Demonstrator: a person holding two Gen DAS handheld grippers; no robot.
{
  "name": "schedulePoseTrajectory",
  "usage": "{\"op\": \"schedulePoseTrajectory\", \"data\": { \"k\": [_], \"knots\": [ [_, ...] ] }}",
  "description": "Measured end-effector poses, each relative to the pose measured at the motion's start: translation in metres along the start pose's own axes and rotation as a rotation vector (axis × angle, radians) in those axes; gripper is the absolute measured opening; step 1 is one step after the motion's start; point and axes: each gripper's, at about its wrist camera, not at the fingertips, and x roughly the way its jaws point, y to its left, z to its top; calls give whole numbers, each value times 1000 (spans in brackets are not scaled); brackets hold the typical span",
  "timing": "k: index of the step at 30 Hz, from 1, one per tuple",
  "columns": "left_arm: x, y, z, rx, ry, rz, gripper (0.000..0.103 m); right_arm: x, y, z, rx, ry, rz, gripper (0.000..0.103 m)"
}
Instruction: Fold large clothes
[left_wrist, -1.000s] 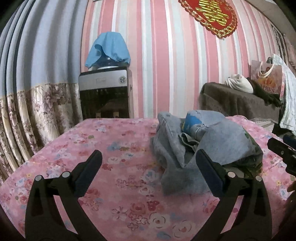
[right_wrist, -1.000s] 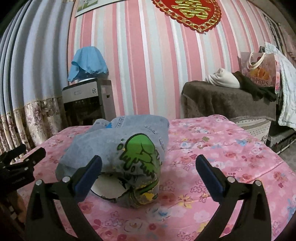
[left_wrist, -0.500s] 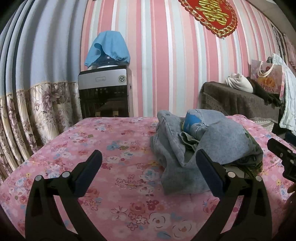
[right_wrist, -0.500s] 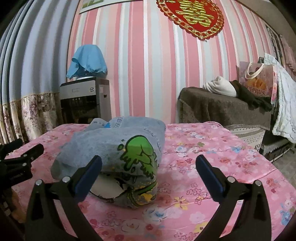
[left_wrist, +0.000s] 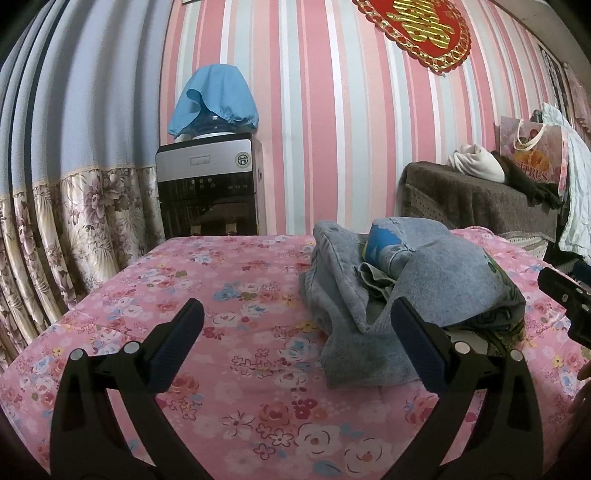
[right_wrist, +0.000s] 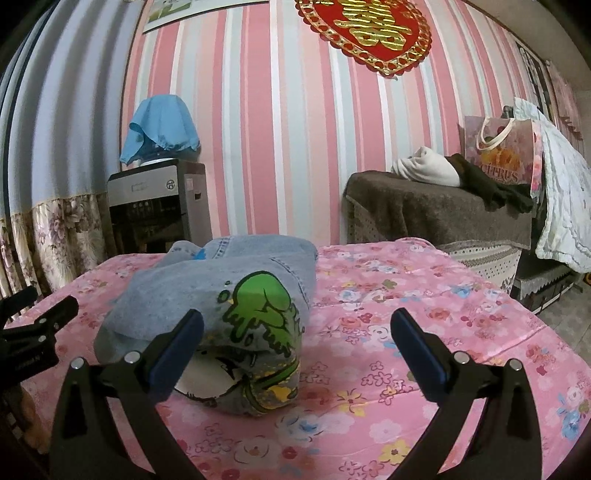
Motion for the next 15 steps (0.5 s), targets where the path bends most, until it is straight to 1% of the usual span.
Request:
{"op": "schedulePoseTrajectory", "data": {
  "k": [11,15],
  "knots": [
    [0,-1,0,0,-2,-1,100,0,0,0,0,1,0,101],
    [-2,3,0,2,-16,-17,100,0,0,0,-1,2,-1,101]
  ]
}}
